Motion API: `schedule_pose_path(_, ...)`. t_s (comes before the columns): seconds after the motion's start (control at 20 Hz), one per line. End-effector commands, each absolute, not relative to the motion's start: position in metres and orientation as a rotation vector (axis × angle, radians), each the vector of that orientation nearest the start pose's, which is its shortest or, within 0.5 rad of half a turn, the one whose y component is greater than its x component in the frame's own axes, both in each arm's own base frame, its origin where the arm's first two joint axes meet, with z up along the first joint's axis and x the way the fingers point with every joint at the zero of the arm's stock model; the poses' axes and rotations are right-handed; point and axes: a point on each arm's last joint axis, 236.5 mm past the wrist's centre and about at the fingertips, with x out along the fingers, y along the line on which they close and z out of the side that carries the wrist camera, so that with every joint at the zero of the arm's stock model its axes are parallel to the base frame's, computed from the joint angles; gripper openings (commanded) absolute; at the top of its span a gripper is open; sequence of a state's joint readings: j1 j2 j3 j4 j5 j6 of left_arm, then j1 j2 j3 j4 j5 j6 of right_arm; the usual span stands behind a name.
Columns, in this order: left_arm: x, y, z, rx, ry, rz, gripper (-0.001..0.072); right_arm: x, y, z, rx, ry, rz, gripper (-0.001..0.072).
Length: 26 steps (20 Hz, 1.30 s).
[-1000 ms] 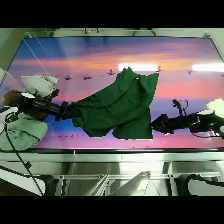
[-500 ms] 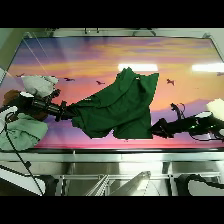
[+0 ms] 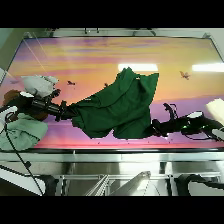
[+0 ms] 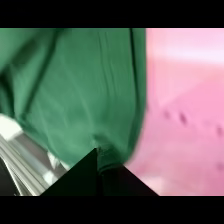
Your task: Fold the shirts.
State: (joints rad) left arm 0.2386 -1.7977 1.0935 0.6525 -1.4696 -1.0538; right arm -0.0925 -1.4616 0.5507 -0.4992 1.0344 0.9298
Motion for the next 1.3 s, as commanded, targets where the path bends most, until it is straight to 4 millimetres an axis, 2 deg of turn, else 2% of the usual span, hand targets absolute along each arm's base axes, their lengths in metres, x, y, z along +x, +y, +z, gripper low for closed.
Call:
schedule_pose_path(0.0,0.344,-0.109,-0.083,-0.871,1.599,-0.729,0.0024,0.301,0.169,-0.094,0.913,1.321,0.572,0.0017)
schedule_pose_path(0.05,0.348,-0.109,-0.068,-0.863,1.568,-0.757,0.0023,0.305,0.172,-0.072,0.908,1.284,0.634,0.0017)
schedule_pose_path(0.15,0.363,-0.111,-0.011,-0.857,1.42,-0.851,0.0023,0.314,0.168,-0.01,0.886,1.169,0.759,0.0016)
schedule_pose_path(0.2,0.366,-0.11,0.03,-0.856,1.324,-0.907,0.0023,0.32,0.158,0.036,0.858,1.071,0.808,0.0017)
schedule_pose_path(0.25,0.362,-0.11,0.073,-0.854,1.233,-0.972,0.0024,0.324,0.142,0.085,0.81,0.954,0.829,0.0017)
schedule_pose_path(0.3,0.351,-0.11,0.121,-0.845,1.13,-1.048,0.0024,0.326,0.122,0.142,0.74,0.807,0.815,0.0016)
schedule_pose_path(0.4,0.319,-0.114,0.223,-0.826,0.86,-1.203,0.0025,0.313,0.083,0.264,0.56,0.476,0.717,0.0017)
schedule_pose_path(0.45,0.3,-0.116,0.272,-0.804,0.702,-1.259,0.0025,0.295,0.073,0.322,0.45,0.316,0.662,0.0017)
schedule_pose_path(0.55,0.246,-0.123,0.364,-0.685,0.391,-1.343,0.0026,0.256,0.074,0.409,0.245,0.07,0.542,0.0017)
schedule_pose_path(0.6,0.215,-0.127,0.4,-0.578,0.257,-1.352,0.0026,0.242,0.079,0.44,0.154,-0.011,0.485,0.0017)
schedule_pose_path(0.7,0.167,-0.137,0.449,-0.36,0.078,-1.286,0.0027,0.218,0.095,0.486,0.023,-0.119,0.437,0.0018)
schedule_pose_path(0.8,0.141,-0.148,0.474,-0.228,0.005,-1.225,0.0027,0.203,0.103,0.508,-0.098,-0.143,0.4,0.0018)
schedule_pose_path(0.85,0.138,-0.151,0.48,-0.211,-0.009,-1.213,0.0027,0.199,0.1,0.515,-0.112,-0.143,0.358,0.0018)
schedule_pose_path(0.9,0.145,-0.146,0.484,-0.223,0.001,-1.194,0.0027,0.198,0.093,0.517,-0.109,-0.134,0.315,0.0018)
schedule_pose_path(0.95,0.161,-0.135,0.482,-0.235,0.035,-1.149,0.0027,0.204,0.08,0.508,-0.085,-0.089,0.275,0.0017)
schedule_pose_path(1.05,0.224,-0.094,0.455,-0.296,0.175,-0.93,0.0027,0.236,0.064,0.463,0.051,0.084,0.304,0.0016)
schedule_pose_path(1.1,0.251,-0.078,0.437,-0.32,0.243,-0.865,0.0027,0.26,0.061,0.43,0.146,0.166,0.362,0.0016)
schedule_pose_path(1.2,0.296,-0.072,0.392,-0.376,0.394,-0.862,0.0027,0.31,0.052,0.354,0.323,0.307,0.443,0.0016)
schedule_pose_path(1.25,0.32,-0.072,0.358,-0.39,0.498,-0.851,0.0027,0.334,0.043,0.311,0.4,0.371,0.429,0.0016)
